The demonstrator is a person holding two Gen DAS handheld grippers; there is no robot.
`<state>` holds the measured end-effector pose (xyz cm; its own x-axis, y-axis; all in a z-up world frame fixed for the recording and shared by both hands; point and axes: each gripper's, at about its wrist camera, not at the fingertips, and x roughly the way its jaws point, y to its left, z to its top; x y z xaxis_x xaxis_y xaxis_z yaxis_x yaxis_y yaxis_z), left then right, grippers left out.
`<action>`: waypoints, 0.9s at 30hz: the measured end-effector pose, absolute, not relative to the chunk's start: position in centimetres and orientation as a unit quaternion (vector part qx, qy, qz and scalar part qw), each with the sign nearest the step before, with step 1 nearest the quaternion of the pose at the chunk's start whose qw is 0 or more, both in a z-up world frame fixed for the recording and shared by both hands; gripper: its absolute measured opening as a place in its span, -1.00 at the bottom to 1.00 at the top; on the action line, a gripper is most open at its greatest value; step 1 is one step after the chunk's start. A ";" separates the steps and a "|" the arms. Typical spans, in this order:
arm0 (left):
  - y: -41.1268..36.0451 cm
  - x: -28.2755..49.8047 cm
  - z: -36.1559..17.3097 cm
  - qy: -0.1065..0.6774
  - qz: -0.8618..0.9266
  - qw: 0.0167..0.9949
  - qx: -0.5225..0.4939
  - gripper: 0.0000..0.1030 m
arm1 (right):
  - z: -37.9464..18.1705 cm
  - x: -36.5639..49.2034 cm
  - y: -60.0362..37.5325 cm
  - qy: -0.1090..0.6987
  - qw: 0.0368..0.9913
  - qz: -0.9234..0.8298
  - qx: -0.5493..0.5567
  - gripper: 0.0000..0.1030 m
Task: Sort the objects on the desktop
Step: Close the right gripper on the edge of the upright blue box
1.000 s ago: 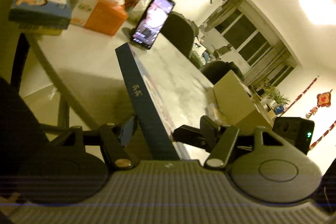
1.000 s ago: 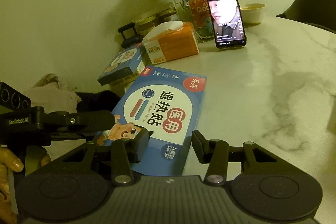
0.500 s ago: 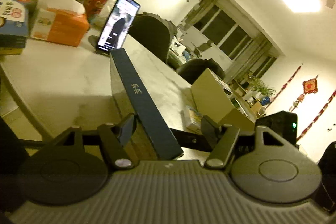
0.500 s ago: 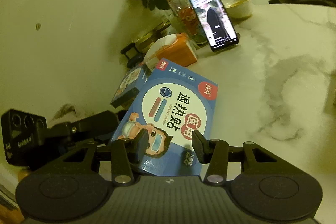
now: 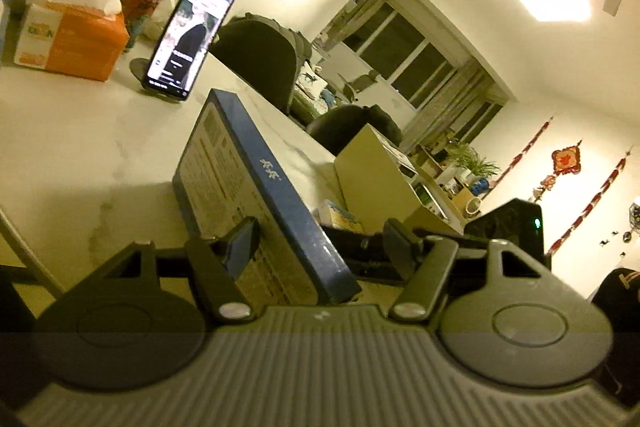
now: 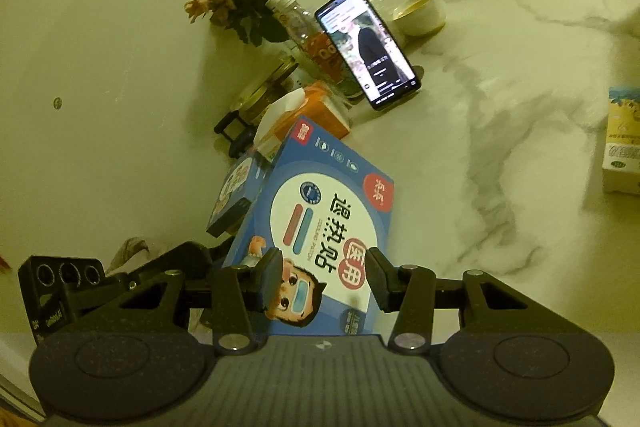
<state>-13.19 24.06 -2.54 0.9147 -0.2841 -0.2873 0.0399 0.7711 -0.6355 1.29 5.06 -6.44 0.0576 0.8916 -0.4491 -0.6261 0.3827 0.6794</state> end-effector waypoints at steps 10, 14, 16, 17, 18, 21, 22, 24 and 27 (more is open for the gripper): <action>22.9 -12.1 -3.4 0.215 -0.104 0.923 -0.303 0.34 | -5.0 3.2 5.3 0.430 0.720 0.523 0.152 0.01; 22.9 -12.1 -3.5 0.218 -0.101 0.924 -0.298 0.35 | -4.3 3.3 6.0 0.427 0.724 0.525 0.133 0.01; 22.9 -12.1 -3.7 0.221 -0.100 0.924 -0.297 0.36 | -4.0 3.3 6.2 0.427 0.725 0.525 0.125 0.01; 22.8 -12.0 -3.7 0.221 -0.099 0.924 -0.296 0.37 | -3.9 3.2 6.3 0.427 0.726 0.525 0.121 0.01; 22.8 -12.0 -3.7 0.221 -0.099 0.925 -0.294 0.38 | -3.8 3.2 6.3 0.428 0.727 0.524 0.116 0.03; 22.9 -12.0 -3.7 0.222 -0.101 0.924 -0.294 0.39 | -3.3 2.9 6.4 0.427 0.732 0.521 0.101 0.08; 22.9 -12.0 -3.8 0.223 -0.102 0.924 -0.295 0.39 | -3.1 2.9 6.4 0.427 0.734 0.520 0.096 0.10; 22.9 -12.0 -3.9 0.225 -0.103 0.922 -0.297 0.42 | -2.8 2.8 6.4 0.427 0.736 0.518 0.090 0.23; 23.0 -11.9 -3.9 0.227 -0.105 0.921 -0.298 0.45 | -1.9 2.4 6.6 0.421 0.740 0.519 0.071 0.27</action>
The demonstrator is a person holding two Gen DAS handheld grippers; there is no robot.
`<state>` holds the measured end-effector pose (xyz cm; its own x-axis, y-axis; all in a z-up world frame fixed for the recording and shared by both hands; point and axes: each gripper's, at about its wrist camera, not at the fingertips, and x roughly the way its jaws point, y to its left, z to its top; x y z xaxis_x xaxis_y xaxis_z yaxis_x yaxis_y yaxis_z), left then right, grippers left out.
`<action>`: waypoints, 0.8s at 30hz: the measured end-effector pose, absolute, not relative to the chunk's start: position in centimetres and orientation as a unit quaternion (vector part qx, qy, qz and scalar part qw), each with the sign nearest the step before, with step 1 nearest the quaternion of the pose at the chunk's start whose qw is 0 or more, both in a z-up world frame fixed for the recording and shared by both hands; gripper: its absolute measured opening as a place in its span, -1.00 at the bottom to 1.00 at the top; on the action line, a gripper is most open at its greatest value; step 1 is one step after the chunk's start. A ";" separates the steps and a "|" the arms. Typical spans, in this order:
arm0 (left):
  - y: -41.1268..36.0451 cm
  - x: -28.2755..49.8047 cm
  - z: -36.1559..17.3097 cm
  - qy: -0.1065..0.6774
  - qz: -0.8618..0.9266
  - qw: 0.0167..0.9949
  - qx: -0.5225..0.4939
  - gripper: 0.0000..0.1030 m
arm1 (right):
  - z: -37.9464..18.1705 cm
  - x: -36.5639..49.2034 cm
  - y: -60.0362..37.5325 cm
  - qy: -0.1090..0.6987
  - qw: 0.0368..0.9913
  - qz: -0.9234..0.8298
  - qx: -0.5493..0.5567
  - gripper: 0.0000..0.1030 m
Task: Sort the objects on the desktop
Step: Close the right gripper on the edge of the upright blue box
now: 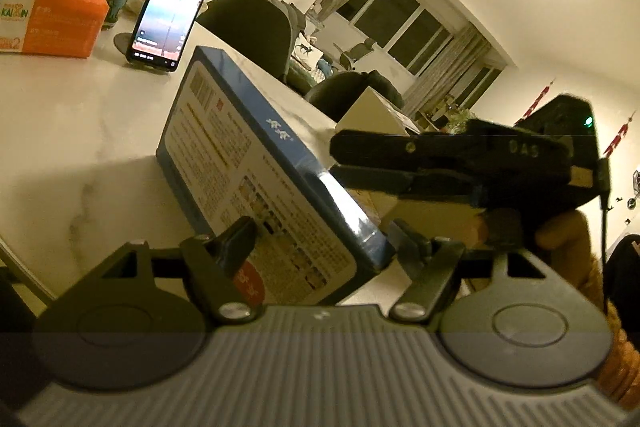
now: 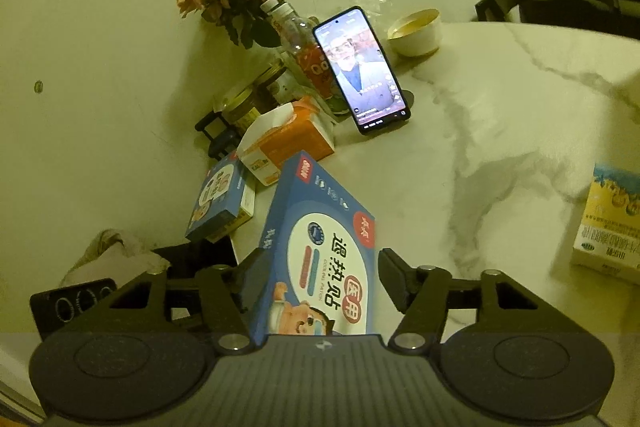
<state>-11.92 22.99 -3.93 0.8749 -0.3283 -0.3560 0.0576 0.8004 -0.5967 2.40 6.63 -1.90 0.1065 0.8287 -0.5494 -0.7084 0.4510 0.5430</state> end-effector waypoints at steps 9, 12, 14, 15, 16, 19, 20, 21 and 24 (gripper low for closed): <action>23.1 -11.9 -4.4 0.245 -0.108 0.916 -0.300 0.63 | 0.4 0.4 9.9 0.393 0.765 0.505 -0.071 0.33; 23.0 -11.8 -4.5 0.247 -0.112 0.914 -0.301 0.68 | 0.9 -0.2 11.0 0.388 0.763 0.505 -0.109 0.35; 23.0 -11.8 -4.6 0.250 -0.115 0.913 -0.300 0.68 | 1.2 -0.6 11.9 0.387 0.760 0.505 -0.133 0.38; 22.9 -11.8 -4.6 0.250 -0.117 0.913 -0.300 0.70 | 1.3 -0.9 12.3 0.386 0.759 0.504 -0.145 0.40; 22.9 -11.8 -4.6 0.251 -0.118 0.913 -0.299 0.72 | 1.4 -1.1 12.6 0.384 0.758 0.504 -0.156 0.40; 23.0 -11.7 -4.6 0.251 -0.118 0.913 -0.299 0.75 | 1.8 -1.9 13.9 0.379 0.754 0.501 -0.193 0.40; 23.0 -11.5 -4.7 0.250 -0.118 0.912 -0.303 0.75 | 1.9 -2.2 14.3 0.376 0.754 0.499 -0.205 0.40; 23.0 -11.4 -4.7 0.248 -0.118 0.912 -0.305 0.75 | 2.0 -2.5 14.6 0.373 0.755 0.495 -0.217 0.40; 22.9 -11.3 -4.6 0.244 -0.119 0.913 -0.305 0.75 | 2.2 -2.9 15.5 0.370 0.755 0.486 -0.238 0.37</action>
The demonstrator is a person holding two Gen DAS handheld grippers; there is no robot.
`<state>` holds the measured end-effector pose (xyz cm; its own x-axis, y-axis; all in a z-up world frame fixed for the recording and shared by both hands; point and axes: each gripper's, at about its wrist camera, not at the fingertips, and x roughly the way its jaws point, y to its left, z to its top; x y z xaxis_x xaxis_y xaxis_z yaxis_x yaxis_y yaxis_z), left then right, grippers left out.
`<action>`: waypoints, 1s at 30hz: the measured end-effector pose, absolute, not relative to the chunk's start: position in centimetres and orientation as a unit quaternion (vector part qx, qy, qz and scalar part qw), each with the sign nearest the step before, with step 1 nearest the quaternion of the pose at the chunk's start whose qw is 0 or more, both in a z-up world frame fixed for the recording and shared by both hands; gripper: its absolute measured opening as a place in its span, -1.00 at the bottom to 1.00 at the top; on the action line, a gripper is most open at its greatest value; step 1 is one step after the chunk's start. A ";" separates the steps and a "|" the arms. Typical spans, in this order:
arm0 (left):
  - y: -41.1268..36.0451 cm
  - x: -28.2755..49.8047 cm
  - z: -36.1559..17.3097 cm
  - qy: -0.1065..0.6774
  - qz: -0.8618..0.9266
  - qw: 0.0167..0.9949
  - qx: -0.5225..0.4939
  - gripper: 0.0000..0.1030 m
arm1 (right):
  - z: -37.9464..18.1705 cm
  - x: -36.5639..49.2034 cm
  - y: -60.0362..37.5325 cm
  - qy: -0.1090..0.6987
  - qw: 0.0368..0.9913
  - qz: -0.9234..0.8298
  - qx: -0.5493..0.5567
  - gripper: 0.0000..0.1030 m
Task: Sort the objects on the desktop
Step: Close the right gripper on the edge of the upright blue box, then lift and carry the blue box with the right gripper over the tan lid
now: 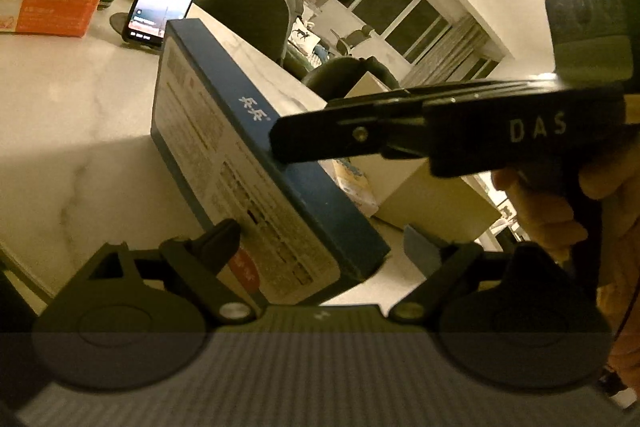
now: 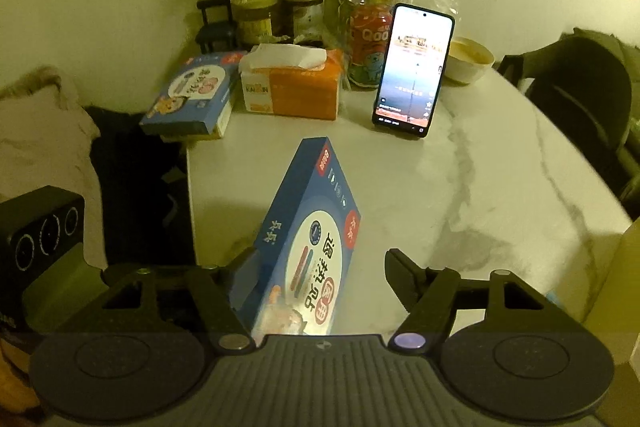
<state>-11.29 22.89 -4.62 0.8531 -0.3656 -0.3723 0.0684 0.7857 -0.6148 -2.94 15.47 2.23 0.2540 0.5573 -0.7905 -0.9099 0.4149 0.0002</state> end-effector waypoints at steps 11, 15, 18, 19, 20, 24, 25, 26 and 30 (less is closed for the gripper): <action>22.4 -11.4 -4.1 0.235 -0.128 0.919 -0.290 0.75 | 1.9 -2.5 16.7 0.389 0.753 0.472 -0.244 0.30; 22.3 -11.5 -4.1 0.238 -0.131 0.918 -0.289 0.75 | 1.1 -2.3 17.8 0.395 0.747 0.465 -0.264 0.17; 22.1 -11.6 -4.1 0.240 -0.132 0.918 -0.288 0.75 | 0.5 -2.0 18.5 0.403 0.743 0.458 -0.274 0.07; 22.1 -11.6 -4.1 0.240 -0.132 0.918 -0.287 0.75 | 0.3 -1.8 18.7 0.405 0.743 0.455 -0.277 0.04; 22.1 -11.6 -4.1 0.241 -0.131 0.918 -0.287 0.75 | 0.1 -1.6 18.9 0.408 0.743 0.452 -0.278 -0.01; 22.1 -11.7 -4.2 0.243 -0.131 0.917 -0.286 0.75 | -0.6 -0.8 19.0 0.419 0.745 0.442 -0.273 -0.43; 22.1 -11.7 -4.2 0.244 -0.131 0.917 -0.286 0.75 | -0.7 -0.6 18.9 0.421 0.746 0.442 -0.267 -0.44; 22.1 -11.6 -4.3 0.245 -0.131 0.917 -0.286 0.75 | -0.6 -0.5 18.7 0.421 0.748 0.440 -0.263 -0.46; 21.8 -11.6 -4.4 0.248 -0.134 0.916 -0.286 0.75 | -0.3 -0.1 18.0 0.418 0.757 0.433 -0.254 -0.52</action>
<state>-11.57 21.84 -4.43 0.8415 -0.3872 -0.3768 0.1044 0.8009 -0.5897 -0.14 17.99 -0.31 0.2762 0.4440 -0.8524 -0.8680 0.4960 -0.0229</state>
